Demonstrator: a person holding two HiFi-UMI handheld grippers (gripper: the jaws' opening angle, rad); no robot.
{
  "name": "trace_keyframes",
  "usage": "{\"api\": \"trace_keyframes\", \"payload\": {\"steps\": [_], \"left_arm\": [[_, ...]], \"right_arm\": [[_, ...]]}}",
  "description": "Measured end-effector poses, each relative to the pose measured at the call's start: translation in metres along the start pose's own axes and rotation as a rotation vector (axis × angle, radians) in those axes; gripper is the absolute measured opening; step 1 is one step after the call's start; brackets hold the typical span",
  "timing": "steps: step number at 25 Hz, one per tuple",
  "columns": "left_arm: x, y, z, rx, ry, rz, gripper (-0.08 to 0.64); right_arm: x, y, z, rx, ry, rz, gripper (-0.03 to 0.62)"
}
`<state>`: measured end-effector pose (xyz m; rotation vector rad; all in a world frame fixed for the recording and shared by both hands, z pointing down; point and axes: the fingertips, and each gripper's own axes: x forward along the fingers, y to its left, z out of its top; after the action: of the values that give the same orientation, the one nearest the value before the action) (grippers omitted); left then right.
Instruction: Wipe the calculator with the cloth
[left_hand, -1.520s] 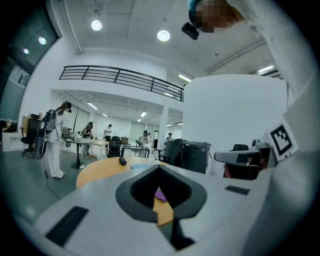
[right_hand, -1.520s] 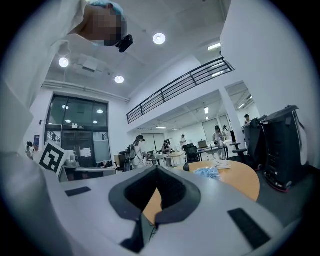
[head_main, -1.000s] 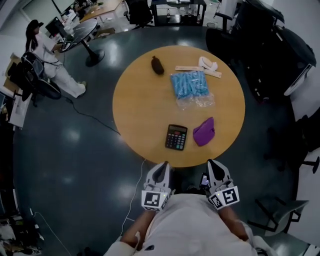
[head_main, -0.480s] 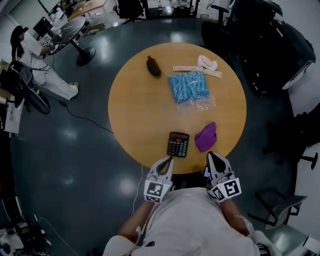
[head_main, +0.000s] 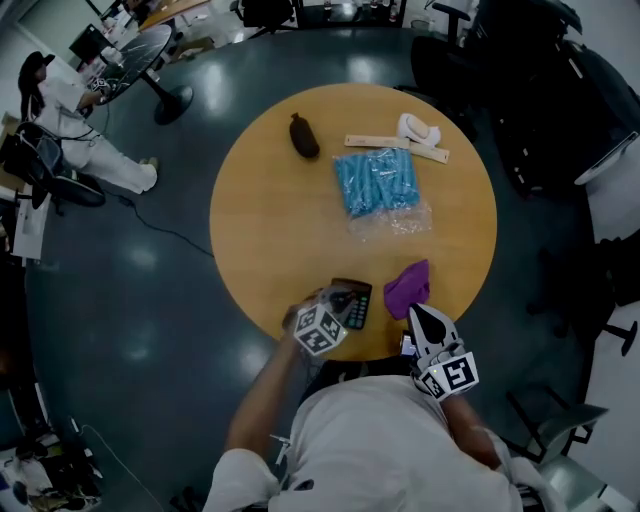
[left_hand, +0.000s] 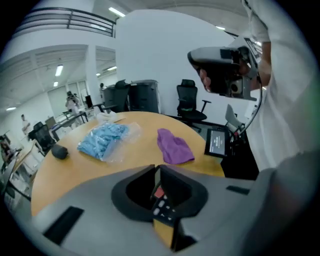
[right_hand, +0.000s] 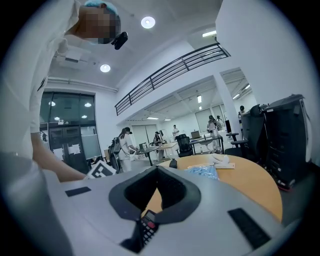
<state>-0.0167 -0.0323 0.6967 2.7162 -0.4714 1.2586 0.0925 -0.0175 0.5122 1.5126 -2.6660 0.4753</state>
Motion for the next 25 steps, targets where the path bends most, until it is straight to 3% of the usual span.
{"api": "trace_keyframes", "payload": {"steps": [3, 8, 11, 18, 22, 25], "left_arm": [[0.034, 0.015, -0.004, 0.097, 0.115, -0.120, 0.099], [0.077, 0.017, -0.037, 0.290, 0.380, -0.315, 0.123], [0.086, 0.007, -0.055, 0.344, 0.492, -0.439, 0.126], [0.088, 0.001, -0.055, 0.310, 0.525, -0.587, 0.124], [0.076, 0.011, -0.052, 0.294, 0.517, -0.566, 0.098], [0.061, 0.005, -0.057, 0.216, 0.478, -0.563, 0.081]], "right_arm": [[0.002, -0.012, -0.007, 0.018, 0.019, -0.002, 0.017], [0.000, -0.028, -0.014, 0.035, 0.046, -0.012, 0.017], [-0.002, -0.038, -0.017, 0.049, 0.054, -0.024, 0.017], [-0.002, -0.050, -0.024, 0.067, 0.073, -0.039, 0.017], [0.001, -0.054, -0.026, 0.072, 0.074, -0.036, 0.017], [0.004, -0.056, -0.027, 0.069, 0.074, -0.028, 0.017]]}}
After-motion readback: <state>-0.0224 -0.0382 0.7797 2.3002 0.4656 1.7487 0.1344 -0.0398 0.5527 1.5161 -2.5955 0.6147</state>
